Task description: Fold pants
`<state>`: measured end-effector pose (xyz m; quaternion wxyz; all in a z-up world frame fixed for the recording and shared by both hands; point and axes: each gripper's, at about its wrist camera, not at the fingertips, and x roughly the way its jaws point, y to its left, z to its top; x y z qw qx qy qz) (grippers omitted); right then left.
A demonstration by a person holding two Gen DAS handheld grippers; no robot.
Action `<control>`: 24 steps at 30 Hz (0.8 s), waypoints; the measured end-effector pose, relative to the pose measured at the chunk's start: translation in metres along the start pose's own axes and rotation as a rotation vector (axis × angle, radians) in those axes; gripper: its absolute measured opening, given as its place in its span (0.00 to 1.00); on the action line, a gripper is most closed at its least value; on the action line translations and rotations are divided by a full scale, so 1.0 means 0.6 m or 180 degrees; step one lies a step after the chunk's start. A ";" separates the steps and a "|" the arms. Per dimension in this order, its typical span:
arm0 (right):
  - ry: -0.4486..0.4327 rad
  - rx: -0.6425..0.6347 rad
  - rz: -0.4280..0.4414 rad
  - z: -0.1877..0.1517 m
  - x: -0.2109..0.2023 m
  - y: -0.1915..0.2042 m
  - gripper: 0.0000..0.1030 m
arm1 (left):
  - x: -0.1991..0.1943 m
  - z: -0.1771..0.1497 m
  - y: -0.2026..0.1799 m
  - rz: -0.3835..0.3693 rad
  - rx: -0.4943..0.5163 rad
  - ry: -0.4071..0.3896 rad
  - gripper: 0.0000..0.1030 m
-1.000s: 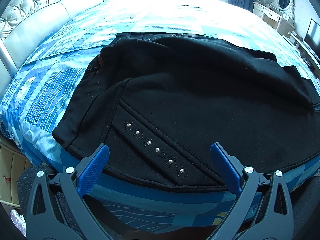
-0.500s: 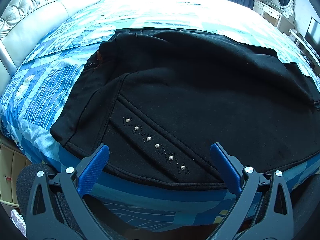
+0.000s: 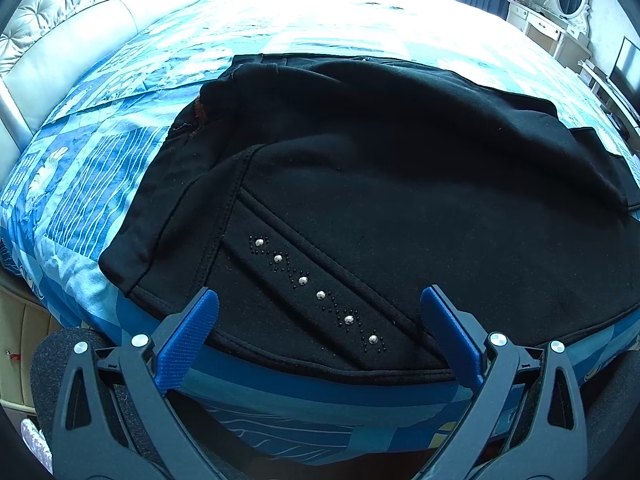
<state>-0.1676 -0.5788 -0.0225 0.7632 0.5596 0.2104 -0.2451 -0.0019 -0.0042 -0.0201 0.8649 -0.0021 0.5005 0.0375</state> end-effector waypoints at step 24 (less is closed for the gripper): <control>-0.0643 0.0465 -0.0306 0.035 -0.024 -0.051 0.35 | 0.031 0.014 0.045 -0.0438 -0.0025 0.0221 0.98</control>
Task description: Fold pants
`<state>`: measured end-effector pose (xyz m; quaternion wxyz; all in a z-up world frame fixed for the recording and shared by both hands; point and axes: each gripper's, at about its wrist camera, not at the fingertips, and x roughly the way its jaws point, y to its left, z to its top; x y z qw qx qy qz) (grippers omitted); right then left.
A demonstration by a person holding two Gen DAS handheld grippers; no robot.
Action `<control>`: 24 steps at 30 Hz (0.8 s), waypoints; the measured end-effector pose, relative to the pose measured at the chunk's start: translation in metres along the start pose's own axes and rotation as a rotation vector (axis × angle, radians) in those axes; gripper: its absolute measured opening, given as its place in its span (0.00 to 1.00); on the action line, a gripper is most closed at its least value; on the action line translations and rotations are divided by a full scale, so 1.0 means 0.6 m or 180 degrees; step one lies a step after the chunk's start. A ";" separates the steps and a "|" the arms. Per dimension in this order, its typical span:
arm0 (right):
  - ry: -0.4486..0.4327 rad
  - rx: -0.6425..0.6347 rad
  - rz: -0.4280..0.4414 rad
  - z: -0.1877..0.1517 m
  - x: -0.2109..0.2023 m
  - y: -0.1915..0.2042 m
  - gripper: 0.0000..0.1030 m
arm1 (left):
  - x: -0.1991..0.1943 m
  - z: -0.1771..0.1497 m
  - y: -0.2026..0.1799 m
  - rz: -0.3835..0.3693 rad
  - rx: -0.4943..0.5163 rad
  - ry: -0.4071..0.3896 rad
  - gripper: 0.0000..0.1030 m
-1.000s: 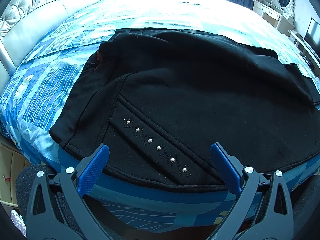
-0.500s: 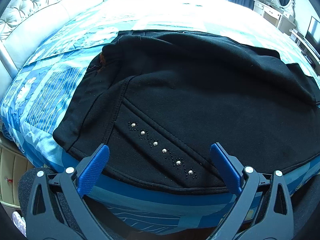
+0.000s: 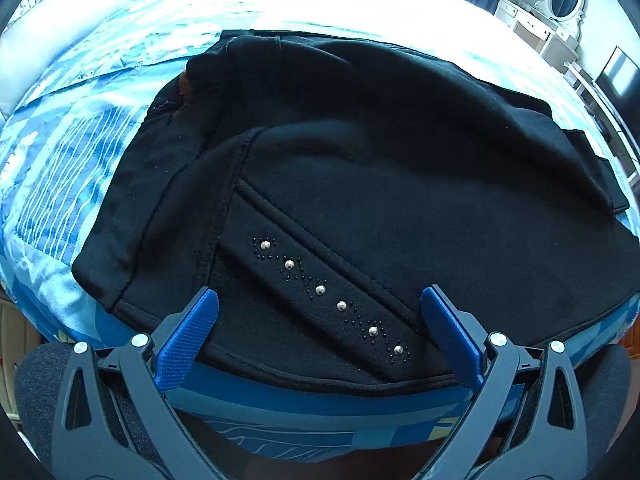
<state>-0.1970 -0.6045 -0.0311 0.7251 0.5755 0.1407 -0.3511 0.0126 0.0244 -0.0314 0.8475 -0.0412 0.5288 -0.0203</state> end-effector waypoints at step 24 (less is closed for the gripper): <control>0.1660 -0.3662 0.1184 -0.541 0.049 0.517 0.65 | 0.080 0.302 0.261 -0.0984 0.0253 0.0069 0.75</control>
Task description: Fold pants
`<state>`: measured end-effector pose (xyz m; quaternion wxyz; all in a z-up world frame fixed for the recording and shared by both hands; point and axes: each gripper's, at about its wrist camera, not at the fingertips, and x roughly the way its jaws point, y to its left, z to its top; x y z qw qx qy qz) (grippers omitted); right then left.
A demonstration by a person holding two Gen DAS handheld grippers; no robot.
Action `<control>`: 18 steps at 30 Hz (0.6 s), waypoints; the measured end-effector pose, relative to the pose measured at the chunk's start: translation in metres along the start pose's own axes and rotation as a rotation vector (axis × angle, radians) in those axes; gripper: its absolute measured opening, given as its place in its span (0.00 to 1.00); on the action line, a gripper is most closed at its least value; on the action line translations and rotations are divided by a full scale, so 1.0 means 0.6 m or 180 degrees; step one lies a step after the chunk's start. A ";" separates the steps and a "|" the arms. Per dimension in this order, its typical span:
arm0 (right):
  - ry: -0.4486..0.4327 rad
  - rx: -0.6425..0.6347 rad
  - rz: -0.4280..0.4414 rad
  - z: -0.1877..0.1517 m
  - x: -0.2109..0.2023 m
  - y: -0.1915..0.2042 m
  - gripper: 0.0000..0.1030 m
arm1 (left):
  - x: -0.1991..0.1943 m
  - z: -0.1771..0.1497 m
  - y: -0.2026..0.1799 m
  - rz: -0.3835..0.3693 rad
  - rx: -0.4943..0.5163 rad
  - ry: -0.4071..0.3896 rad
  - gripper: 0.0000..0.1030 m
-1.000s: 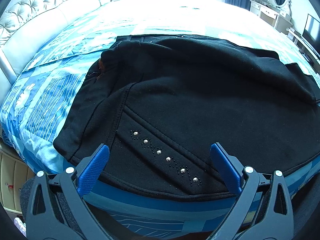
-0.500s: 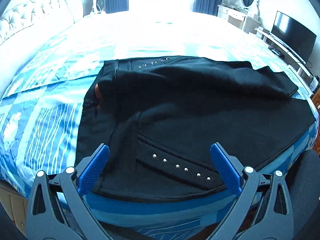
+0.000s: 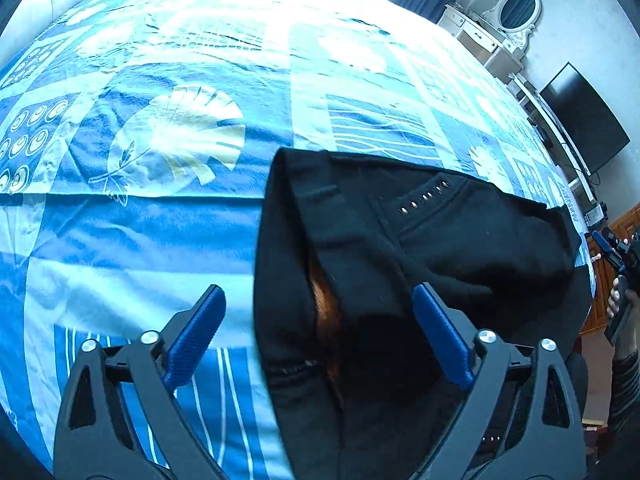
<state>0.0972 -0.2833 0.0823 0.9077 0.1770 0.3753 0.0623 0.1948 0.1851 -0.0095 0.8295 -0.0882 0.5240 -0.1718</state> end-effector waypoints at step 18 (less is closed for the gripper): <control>0.0854 -0.0834 0.0365 0.053 0.196 0.107 0.65 | 0.091 0.117 0.097 -0.1070 -0.0239 0.0284 0.80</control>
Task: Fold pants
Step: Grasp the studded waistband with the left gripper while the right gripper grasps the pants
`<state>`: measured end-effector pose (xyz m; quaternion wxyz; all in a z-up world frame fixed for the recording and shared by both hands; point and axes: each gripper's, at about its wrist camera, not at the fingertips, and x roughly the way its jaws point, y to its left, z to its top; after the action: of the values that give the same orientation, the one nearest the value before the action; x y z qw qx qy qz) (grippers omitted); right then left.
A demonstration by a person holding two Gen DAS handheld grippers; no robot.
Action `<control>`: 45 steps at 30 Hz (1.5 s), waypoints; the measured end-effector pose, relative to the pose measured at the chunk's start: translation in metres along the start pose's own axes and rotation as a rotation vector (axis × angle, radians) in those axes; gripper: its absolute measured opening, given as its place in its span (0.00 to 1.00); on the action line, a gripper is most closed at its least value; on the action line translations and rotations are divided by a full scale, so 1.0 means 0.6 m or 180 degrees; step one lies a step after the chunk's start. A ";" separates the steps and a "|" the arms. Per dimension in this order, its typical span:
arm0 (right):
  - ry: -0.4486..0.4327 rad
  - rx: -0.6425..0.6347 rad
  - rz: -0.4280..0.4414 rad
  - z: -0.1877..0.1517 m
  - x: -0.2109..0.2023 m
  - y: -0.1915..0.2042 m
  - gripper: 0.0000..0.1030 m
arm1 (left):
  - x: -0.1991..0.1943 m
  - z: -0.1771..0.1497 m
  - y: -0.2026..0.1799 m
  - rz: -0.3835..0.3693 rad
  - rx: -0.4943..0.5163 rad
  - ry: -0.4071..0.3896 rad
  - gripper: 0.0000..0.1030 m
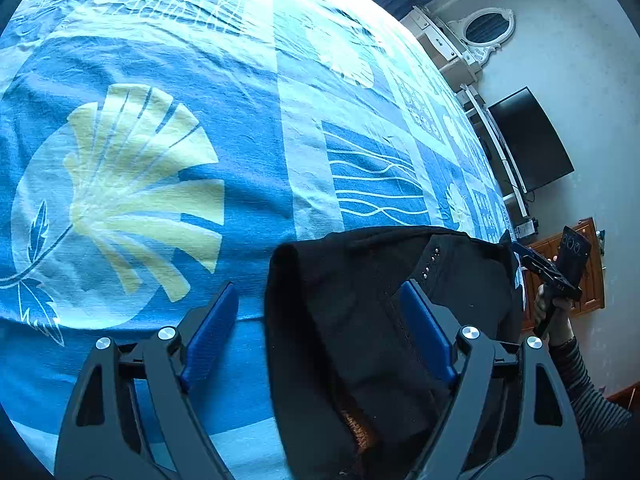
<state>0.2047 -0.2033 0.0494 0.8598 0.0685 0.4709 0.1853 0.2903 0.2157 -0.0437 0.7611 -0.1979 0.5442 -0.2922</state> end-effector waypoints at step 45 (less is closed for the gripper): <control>-0.0388 -0.1315 -0.1134 0.110 -0.029 0.137 0.06 | -0.063 0.023 -0.138 0.0340 0.0612 -0.0461 0.05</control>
<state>0.2303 -0.1303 0.1229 0.9013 -0.1810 0.3752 0.1188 0.2754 0.1784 0.0387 0.8284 -0.1153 0.4671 -0.2870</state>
